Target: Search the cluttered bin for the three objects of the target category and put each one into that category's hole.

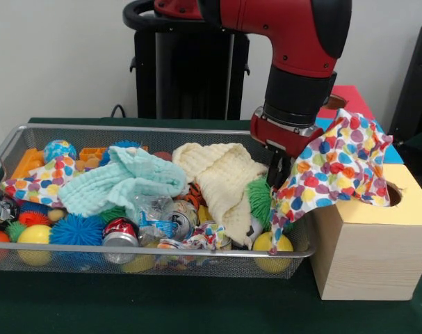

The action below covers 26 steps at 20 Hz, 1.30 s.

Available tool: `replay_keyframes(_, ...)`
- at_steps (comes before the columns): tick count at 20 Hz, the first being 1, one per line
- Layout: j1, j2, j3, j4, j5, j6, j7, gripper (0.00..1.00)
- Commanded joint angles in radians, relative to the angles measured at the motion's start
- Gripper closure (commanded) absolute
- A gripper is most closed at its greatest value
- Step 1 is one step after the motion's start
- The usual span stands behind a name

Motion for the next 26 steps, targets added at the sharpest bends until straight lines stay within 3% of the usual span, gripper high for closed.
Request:
replay_keyframes(1, -0.026, 0.037, 0.084, 0.012, -0.030, -0.014, 0.076, 0.00)
replay_keyframes(14, -0.043, 0.030, 0.105, 0.019, -0.049, -0.026, 0.052, 0.00)
replay_keyframes(18, -0.038, 0.017, 0.092, 0.019, -0.052, 0.063, 0.030, 0.00)
replay_keyframes(22, -0.065, -0.098, 0.128, 0.137, -0.079, 0.088, -0.008, 0.00)
replay_keyframes(26, -0.098, -0.214, 0.155, 0.239, -0.104, 0.225, -0.064, 0.00)
